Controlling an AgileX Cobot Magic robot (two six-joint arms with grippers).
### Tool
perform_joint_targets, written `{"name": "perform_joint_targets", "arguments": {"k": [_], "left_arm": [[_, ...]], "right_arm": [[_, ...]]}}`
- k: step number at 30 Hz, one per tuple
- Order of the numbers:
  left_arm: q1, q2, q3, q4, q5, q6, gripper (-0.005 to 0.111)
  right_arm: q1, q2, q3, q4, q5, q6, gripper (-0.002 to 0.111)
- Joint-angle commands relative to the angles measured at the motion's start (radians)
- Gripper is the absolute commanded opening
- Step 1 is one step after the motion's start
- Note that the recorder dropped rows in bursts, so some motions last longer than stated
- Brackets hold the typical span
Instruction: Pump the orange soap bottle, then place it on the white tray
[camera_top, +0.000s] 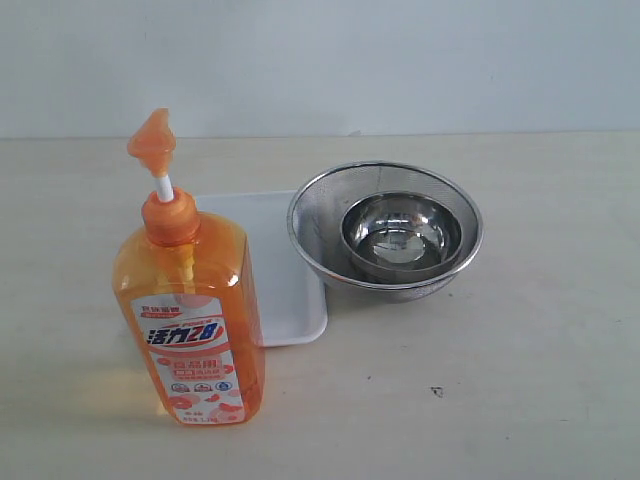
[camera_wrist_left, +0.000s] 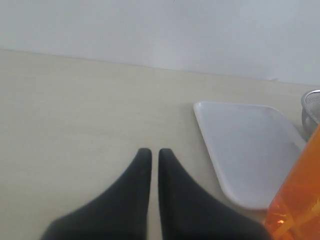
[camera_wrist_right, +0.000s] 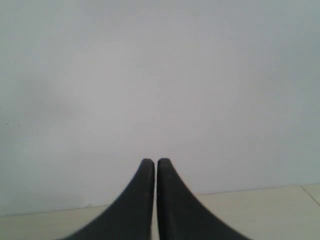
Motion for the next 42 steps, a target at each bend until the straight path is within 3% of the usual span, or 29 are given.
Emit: {"name": "perform_joint_targets", "arguments": {"k": [1, 7, 12, 18, 26, 33, 42], "left_arm": [[0.0, -0.004, 0.004, -0.004, -0.002, 0.004, 0.005], [0.0, -0.004, 0.004, -0.004, -0.002, 0.004, 0.005], [0.0, -0.004, 0.004, -0.004, -0.002, 0.004, 0.005], [0.0, -0.004, 0.004, -0.004, -0.002, 0.004, 0.005], [0.0, -0.004, 0.004, -0.004, -0.002, 0.004, 0.005], [0.0, -0.004, 0.004, -0.004, -0.007, 0.004, 0.005], [0.0, -0.004, 0.004, -0.004, -0.007, 0.004, 0.005]], "right_arm": [[-0.001, 0.065, -0.007, -0.031, 0.013, -0.137, 0.0], [0.055, 0.238, -0.028, -0.034, 0.047, -0.385, 0.0], [0.248, 0.412, -0.067, -0.034, 0.084, -0.656, 0.0], [0.477, 0.61, -0.09, -0.034, 0.069, -0.75, 0.0], [0.664, 0.796, -0.114, 0.0, 0.056, -0.736, 0.0], [0.739, 0.851, -0.112, 0.094, -0.103, -0.617, 0.0], [0.757, 0.852, -0.112, 0.08, -0.397, -0.265, 0.0]]}}
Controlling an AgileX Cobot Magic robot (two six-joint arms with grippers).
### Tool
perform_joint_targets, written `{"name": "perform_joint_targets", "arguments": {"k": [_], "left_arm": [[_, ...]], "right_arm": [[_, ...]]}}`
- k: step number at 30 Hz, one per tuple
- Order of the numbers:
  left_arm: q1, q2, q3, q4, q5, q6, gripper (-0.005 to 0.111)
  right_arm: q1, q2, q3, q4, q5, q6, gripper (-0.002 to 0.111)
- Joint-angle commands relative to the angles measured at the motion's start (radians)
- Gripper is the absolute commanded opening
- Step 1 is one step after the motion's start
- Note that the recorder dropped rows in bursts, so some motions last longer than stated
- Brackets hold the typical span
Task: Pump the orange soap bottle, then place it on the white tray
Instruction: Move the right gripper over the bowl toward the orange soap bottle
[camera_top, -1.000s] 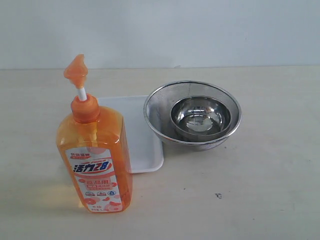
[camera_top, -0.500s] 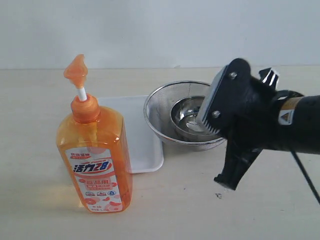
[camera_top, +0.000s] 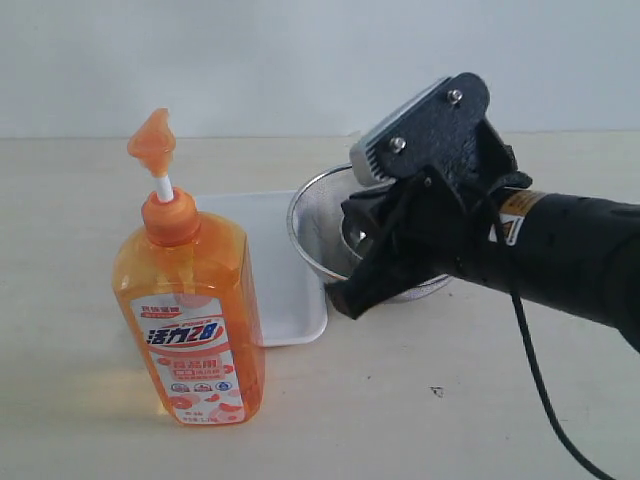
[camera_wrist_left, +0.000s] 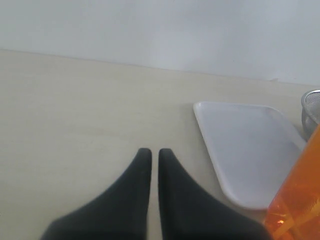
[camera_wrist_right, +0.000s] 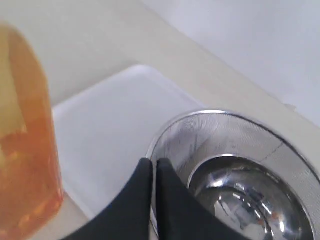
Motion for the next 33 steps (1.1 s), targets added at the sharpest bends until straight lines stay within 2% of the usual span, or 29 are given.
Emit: {"name": "perform_joint_targets", "arguments": {"k": [1, 3, 5, 10, 15, 17, 19, 20, 22, 23, 25, 27, 29, 33], "left_arm": [[0.0, -0.004, 0.004, -0.004, -0.007, 0.004, 0.005], [0.0, -0.004, 0.004, -0.004, -0.007, 0.004, 0.005], [0.0, -0.004, 0.004, -0.004, -0.007, 0.004, 0.005], [0.0, -0.004, 0.004, -0.004, -0.007, 0.004, 0.005], [0.0, -0.004, 0.004, -0.004, -0.007, 0.004, 0.005], [0.0, -0.004, 0.004, -0.004, -0.007, 0.004, 0.005], [0.0, -0.004, 0.004, -0.004, -0.007, 0.004, 0.005], [0.0, -0.004, 0.004, -0.004, -0.007, 0.004, 0.005], [0.0, -0.004, 0.004, -0.004, -0.007, 0.004, 0.005], [0.0, -0.004, 0.004, -0.004, -0.007, 0.004, 0.005], [0.0, -0.004, 0.004, -0.004, -0.007, 0.004, 0.005], [0.0, -0.004, 0.004, -0.004, -0.007, 0.004, 0.005], [0.0, -0.004, 0.004, -0.004, -0.007, 0.004, 0.005], [0.0, -0.004, 0.004, -0.002, -0.007, 0.004, 0.005]], "right_arm": [[0.001, -0.001, 0.002, -0.008, -0.171, 0.183, 0.0], [0.001, -0.001, 0.03, -0.008, -0.297, 0.304, 0.0], [0.001, -0.001, 0.061, -0.017, -0.394, 0.34, 0.0], [0.001, -0.001, 0.156, -0.229, -0.41, 0.291, 0.0], [0.001, 0.005, 0.265, -0.238, -0.411, 0.212, 0.0], [-0.048, 0.052, 0.276, -0.238, -0.402, 0.193, 0.0], [-0.189, 0.163, 0.276, -0.289, -0.527, 0.257, 0.0], [-0.233, 0.192, 0.274, -0.362, -0.564, 0.315, 0.0], [-0.38, 0.242, 0.247, -0.702, -0.646, 0.533, 0.0], [-0.454, 0.265, 0.209, -0.99, -0.688, 0.699, 0.0], [-0.549, 0.298, 0.134, -1.403, -0.813, 0.906, 0.0], [-0.556, 0.325, 0.059, -1.622, -0.852, 0.955, 0.0], [-0.546, 0.353, 0.016, -1.694, -0.855, 0.955, 0.0], [-0.513, 0.398, -0.02, -1.688, -0.883, 0.95, 0.0]]}}
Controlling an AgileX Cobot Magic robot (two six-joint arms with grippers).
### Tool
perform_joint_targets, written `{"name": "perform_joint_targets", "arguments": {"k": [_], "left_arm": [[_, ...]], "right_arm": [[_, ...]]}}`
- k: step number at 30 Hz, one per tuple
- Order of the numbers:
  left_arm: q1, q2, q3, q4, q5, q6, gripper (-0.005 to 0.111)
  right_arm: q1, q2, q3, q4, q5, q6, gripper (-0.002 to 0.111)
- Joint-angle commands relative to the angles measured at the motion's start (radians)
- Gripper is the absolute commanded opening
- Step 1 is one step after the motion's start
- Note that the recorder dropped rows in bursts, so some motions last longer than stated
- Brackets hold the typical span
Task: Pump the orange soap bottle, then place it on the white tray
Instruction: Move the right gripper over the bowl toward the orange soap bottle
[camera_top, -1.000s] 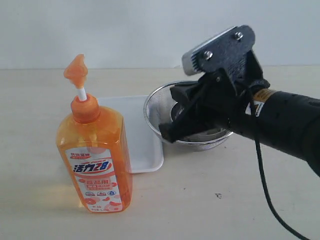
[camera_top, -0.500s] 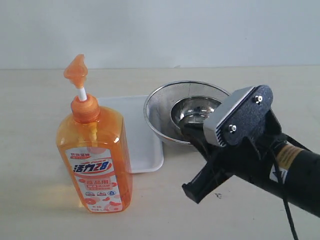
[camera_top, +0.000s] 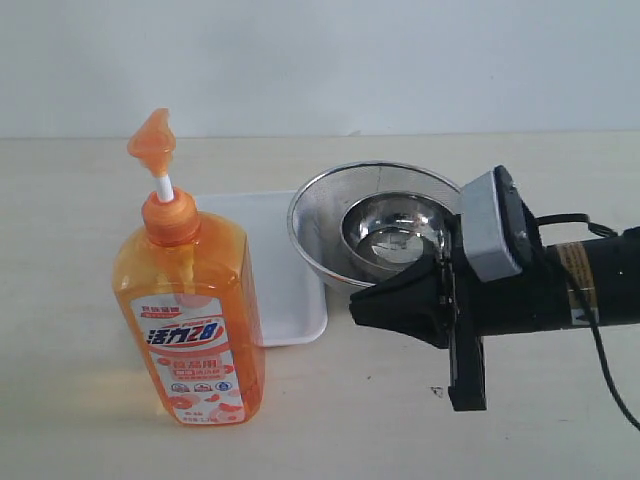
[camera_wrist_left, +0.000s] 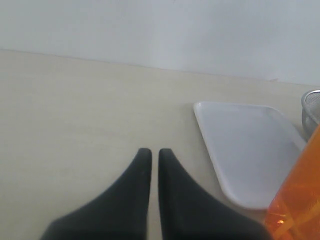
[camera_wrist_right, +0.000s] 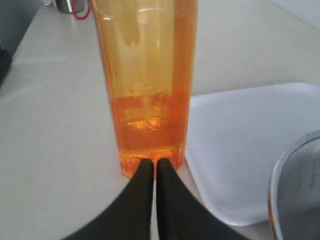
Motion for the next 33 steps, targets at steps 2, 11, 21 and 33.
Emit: {"name": "perform_joint_targets", "arguments": {"k": [2, 11, 21, 33], "left_arm": [[0.0, -0.004, 0.004, -0.002, -0.007, 0.004, 0.005], [0.0, -0.004, 0.004, -0.002, -0.007, 0.004, 0.005], [0.0, -0.004, 0.004, -0.002, -0.007, 0.004, 0.005], [0.0, -0.004, 0.004, -0.002, -0.007, 0.004, 0.005]], "right_arm": [[0.052, 0.054, -0.043, 0.048, -0.016, -0.005, 0.0], [0.075, 0.058, -0.043, 0.258, 0.036, 0.057, 0.003], [0.077, 0.058, -0.043, 0.22, 0.036, 0.166, 0.073], [0.337, 0.058, -0.043, 0.343, 0.239, 0.043, 0.073]]}}
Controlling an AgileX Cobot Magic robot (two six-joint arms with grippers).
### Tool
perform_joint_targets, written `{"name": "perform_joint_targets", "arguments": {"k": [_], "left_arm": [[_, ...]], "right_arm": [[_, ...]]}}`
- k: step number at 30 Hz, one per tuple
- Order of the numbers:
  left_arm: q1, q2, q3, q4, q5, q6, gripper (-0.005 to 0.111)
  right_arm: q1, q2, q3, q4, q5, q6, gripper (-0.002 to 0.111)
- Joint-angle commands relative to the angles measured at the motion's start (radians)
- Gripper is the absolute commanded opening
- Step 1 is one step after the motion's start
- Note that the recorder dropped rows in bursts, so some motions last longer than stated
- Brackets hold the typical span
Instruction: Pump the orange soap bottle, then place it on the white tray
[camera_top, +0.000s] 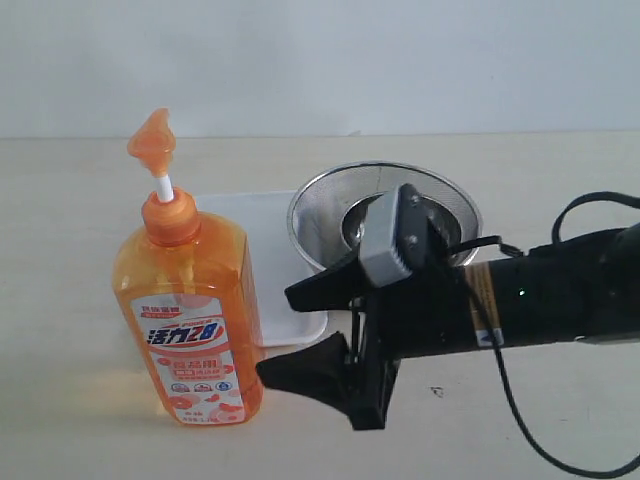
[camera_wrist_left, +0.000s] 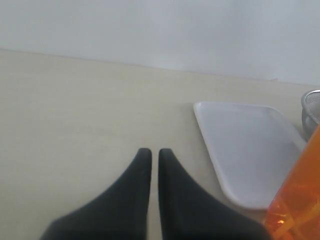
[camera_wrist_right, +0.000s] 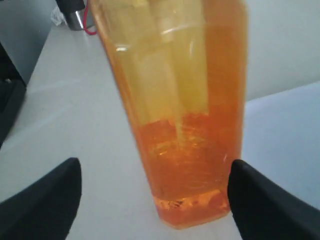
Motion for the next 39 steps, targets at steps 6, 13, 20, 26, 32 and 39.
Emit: {"name": "perform_joint_targets", "arguments": {"k": [6, 13, 20, 26, 32, 39], "left_arm": [[0.0, -0.004, 0.004, -0.002, -0.007, 0.004, 0.005], [0.0, -0.004, 0.004, -0.002, -0.007, 0.004, 0.005], [0.0, -0.004, 0.004, -0.002, -0.007, 0.004, 0.005], [0.0, -0.004, 0.004, -0.002, -0.007, 0.004, 0.005], [0.0, -0.004, 0.004, -0.002, -0.007, 0.004, 0.005], [0.0, -0.004, 0.004, -0.002, -0.007, 0.004, 0.005]], "right_arm": [[0.135, 0.0, -0.011, 0.32, 0.164, -0.224, 0.073], [0.135, 0.002, -0.109, 0.221, 0.218, -0.163, 0.073], [0.135, 0.024, -0.122, 0.136, 0.09, -0.128, 0.073], [0.137, 0.077, -0.122, 0.102, -0.011, -0.13, 0.073], [0.146, 0.08, -0.122, 0.168, 0.05, -0.139, 0.073], [0.146, 0.078, -0.122, 0.396, 0.171, -0.117, 0.073]]}}
